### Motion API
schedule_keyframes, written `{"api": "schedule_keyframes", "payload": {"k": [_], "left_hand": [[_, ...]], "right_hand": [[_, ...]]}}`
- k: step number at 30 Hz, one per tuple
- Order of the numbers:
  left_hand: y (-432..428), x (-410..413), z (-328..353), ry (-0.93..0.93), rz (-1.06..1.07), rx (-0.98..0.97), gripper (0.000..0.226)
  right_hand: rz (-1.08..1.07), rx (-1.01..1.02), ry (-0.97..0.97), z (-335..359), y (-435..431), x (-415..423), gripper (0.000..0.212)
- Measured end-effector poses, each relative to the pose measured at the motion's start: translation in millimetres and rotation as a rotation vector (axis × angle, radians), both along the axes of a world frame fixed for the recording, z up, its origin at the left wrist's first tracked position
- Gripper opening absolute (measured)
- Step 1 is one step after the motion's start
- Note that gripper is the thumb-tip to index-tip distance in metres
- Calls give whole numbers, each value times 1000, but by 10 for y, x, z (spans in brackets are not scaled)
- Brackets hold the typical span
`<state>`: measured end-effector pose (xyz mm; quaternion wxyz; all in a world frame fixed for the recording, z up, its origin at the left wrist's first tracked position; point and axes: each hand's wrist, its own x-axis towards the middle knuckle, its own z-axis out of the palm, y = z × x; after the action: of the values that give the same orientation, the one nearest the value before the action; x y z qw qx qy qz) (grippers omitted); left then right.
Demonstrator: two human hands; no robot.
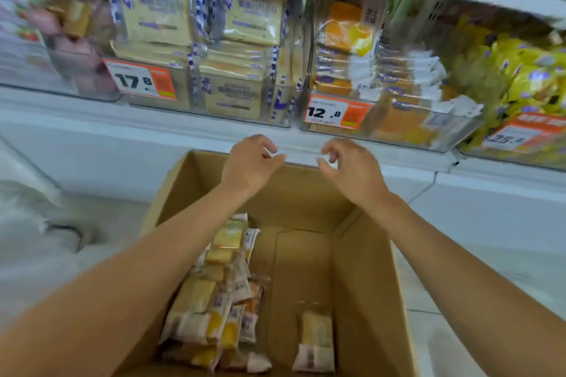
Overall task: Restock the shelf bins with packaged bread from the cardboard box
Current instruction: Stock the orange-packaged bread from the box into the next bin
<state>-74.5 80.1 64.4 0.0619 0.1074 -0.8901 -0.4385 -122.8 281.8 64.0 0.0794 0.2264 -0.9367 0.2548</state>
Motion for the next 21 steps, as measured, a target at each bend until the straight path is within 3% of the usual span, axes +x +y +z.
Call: {"api": "schedule_keyframes", "payload": {"k": [7, 11, 16, 19, 21], "left_hand": [[-373, 753, -1436, -421, 32, 62, 15], [-378, 1022, -2008, -542, 47, 159, 9], [-264, 1199, -2301, -626, -9, 182, 15], [-243, 1229, -2353, -654, -25, 222, 14], [-248, 1226, -2336, -658, -22, 245, 17]], "right_hand": [[-31, 295, -739, -1731, 171, 801, 26], [-42, 429, -1129, -2477, 348, 1104, 54], [-25, 654, -1192, -2998, 439, 1241, 72], [44, 800, -1073, -3102, 470, 1274, 63], [39, 744, -1058, -3131, 487, 1272, 46]]}}
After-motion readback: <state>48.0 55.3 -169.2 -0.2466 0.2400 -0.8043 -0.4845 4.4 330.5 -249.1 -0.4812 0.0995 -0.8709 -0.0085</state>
